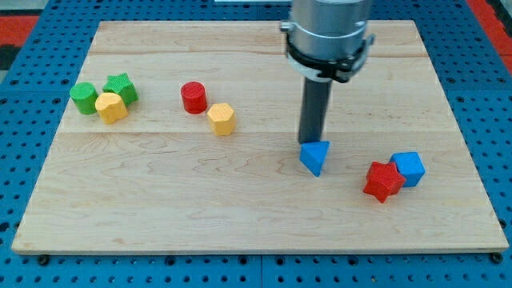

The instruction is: Push the blue triangle towards the red star

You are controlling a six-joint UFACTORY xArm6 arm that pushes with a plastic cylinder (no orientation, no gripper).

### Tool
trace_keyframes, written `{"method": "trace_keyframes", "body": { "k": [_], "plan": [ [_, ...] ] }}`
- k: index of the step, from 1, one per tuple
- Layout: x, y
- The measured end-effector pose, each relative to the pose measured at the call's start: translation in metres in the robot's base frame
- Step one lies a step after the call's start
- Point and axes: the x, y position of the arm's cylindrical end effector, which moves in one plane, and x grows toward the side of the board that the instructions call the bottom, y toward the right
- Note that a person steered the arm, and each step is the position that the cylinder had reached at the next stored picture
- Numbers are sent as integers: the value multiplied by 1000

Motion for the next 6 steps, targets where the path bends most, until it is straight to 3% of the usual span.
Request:
{"method": "trace_keyframes", "body": {
  "k": [1, 2, 4, 6],
  "plan": [
    [13, 2],
    [5, -34],
    [35, 2],
    [36, 40]
  ]
}}
